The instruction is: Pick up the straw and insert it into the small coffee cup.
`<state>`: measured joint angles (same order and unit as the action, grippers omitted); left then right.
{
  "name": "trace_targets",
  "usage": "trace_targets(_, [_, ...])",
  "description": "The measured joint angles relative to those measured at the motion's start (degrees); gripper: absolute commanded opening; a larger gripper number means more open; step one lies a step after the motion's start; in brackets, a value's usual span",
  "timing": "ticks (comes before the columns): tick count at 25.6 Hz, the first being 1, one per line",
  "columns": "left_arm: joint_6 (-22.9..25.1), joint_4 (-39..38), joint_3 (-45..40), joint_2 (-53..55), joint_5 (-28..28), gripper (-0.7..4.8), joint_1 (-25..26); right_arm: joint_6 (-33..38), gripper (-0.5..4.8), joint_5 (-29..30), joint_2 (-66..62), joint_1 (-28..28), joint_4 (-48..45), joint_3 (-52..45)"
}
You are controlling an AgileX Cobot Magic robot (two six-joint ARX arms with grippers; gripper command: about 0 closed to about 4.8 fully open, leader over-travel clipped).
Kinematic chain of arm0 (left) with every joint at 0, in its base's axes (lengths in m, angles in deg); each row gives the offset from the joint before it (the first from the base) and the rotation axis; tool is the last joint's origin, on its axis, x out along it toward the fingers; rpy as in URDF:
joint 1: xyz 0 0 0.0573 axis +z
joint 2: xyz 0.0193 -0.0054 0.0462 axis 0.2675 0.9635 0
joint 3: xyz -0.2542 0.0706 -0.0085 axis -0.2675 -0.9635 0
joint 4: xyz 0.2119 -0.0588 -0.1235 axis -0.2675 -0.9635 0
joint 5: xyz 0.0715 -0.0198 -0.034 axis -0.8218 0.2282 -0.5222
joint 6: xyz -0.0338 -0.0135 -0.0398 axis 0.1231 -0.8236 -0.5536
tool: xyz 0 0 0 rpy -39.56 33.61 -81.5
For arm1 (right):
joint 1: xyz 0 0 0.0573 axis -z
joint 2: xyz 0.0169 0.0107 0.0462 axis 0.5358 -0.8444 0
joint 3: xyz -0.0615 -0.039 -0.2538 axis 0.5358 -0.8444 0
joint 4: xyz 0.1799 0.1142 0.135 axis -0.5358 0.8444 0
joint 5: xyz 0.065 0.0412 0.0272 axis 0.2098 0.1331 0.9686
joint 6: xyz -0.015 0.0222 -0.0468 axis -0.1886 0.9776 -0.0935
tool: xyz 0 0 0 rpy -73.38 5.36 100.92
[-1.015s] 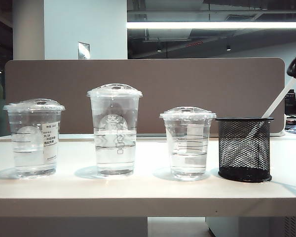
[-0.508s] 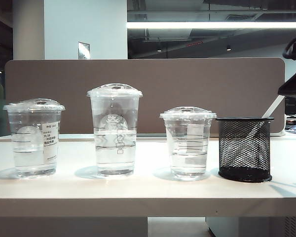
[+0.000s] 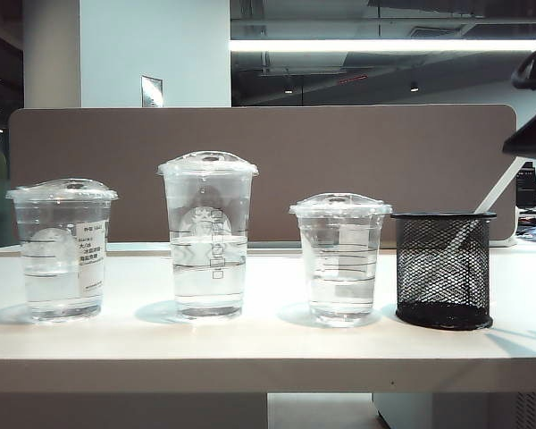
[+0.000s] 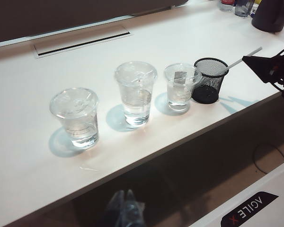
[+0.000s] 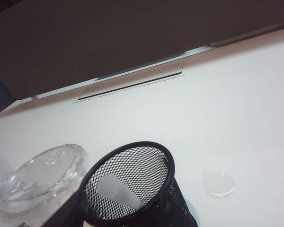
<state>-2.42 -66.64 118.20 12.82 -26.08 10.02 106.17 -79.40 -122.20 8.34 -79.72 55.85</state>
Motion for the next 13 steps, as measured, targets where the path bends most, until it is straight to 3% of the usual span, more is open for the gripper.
trace_targets(3, [0.00, 0.00, 0.00, 0.00, 0.00, -0.04, 0.00, 0.00, 1.96, 0.00, -0.02, 0.00, -0.31, 0.09])
trace_targets(6, [0.00, 0.00, 0.00, 0.00, 0.00, -0.04, 0.00, 0.00, 1.46, -0.09, -0.02, 0.00, -0.24, 1.07])
trace_targets(11, [0.00, 0.00, 0.00, 0.02, 0.02, -0.04, 0.00, 0.00, 1.42, -0.24, -0.02, 0.00, -0.31, 1.44])
trace_targets(13, [0.00, 0.00, 0.00, 0.02, 0.02, -0.04, 0.00, 0.00, 1.06, -0.26, -0.02, 0.00, -0.31, 1.44])
